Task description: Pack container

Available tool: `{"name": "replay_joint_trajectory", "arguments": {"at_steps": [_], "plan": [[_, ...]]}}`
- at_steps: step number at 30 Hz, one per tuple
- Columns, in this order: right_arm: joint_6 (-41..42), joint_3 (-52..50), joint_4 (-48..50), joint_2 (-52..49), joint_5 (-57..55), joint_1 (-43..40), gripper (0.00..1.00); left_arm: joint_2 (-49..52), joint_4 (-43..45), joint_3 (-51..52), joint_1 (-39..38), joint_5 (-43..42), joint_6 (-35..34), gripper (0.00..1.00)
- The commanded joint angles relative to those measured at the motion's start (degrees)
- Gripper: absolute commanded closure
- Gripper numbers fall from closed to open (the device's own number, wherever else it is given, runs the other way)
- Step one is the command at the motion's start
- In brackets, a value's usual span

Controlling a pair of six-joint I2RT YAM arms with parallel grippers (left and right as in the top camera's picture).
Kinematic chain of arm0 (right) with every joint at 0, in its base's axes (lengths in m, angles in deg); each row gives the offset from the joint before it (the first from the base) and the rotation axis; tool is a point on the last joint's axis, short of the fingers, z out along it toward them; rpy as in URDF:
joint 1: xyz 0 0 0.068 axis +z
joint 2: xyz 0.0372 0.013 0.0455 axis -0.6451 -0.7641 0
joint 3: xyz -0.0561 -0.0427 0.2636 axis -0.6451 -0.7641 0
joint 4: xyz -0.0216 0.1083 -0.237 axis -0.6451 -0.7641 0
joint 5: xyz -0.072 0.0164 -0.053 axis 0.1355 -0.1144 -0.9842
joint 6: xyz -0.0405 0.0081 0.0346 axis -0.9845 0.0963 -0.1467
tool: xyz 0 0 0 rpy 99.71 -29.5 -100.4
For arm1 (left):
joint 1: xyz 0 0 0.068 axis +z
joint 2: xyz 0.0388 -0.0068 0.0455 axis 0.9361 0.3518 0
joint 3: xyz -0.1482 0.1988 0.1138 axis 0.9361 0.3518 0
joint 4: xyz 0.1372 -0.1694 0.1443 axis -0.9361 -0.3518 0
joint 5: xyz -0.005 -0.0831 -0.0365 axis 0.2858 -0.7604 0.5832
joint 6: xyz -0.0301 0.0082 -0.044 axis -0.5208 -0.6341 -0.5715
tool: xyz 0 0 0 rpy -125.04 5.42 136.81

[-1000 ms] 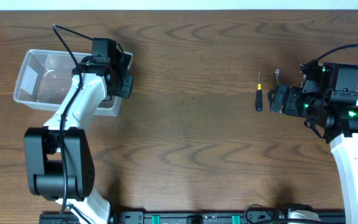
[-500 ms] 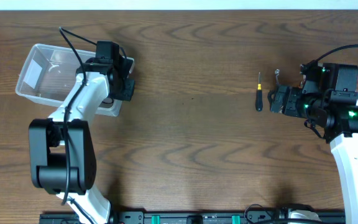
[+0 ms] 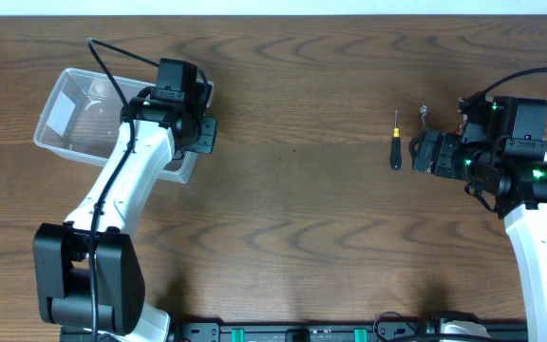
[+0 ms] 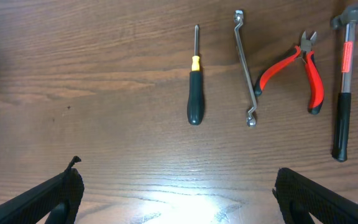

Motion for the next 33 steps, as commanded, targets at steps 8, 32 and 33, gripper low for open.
{"name": "replay_joint_trajectory", "arguments": {"at_steps": [8,32,33], "plan": [[0.57,1.27,-1.44,0.11,1.09,-0.35,0.01,0.55,0.52,-0.72,0.0,4.79,-0.52,0.58],[0.57,1.27,-1.42,0.11,1.09,-0.35,0.01,10.19,4.81,0.63,0.0,4.76,4.85,0.67],[0.57,1.27,-1.42,0.11,1.09,-0.35,0.01,10.19,4.9,0.63,0.0,4.79,4.85,0.76]]}}
